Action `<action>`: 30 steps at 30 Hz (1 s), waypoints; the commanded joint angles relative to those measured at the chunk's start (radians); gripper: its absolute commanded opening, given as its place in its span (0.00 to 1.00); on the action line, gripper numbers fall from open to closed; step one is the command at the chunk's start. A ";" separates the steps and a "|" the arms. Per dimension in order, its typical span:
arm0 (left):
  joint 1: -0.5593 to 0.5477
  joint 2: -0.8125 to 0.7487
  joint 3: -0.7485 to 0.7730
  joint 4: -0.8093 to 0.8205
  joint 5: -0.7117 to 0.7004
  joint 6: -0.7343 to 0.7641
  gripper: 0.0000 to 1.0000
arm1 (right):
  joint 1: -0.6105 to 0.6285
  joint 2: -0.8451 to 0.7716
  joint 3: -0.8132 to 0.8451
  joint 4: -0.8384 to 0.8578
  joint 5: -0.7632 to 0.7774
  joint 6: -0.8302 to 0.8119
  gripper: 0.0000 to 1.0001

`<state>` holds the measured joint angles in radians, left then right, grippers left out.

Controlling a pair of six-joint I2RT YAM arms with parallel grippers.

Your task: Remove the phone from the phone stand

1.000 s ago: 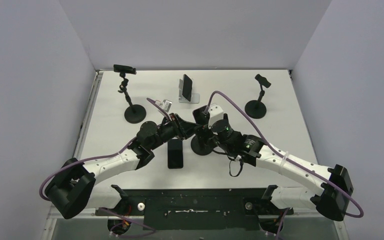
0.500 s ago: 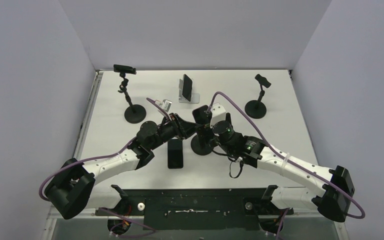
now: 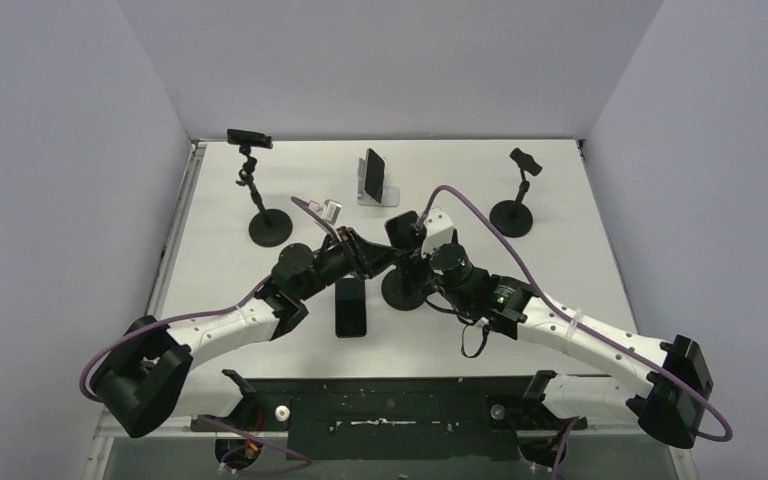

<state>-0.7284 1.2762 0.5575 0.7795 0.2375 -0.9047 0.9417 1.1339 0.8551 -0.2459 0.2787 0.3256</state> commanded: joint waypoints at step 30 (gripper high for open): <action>0.109 0.144 -0.102 0.445 0.164 -0.110 0.00 | -0.204 -0.171 -0.180 0.238 -0.437 0.073 0.00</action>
<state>-0.6312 1.4559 0.4339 1.2922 0.4057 -1.0782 0.7650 0.9985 0.6788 -0.0452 -0.1555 0.3828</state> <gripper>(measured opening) 0.260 0.719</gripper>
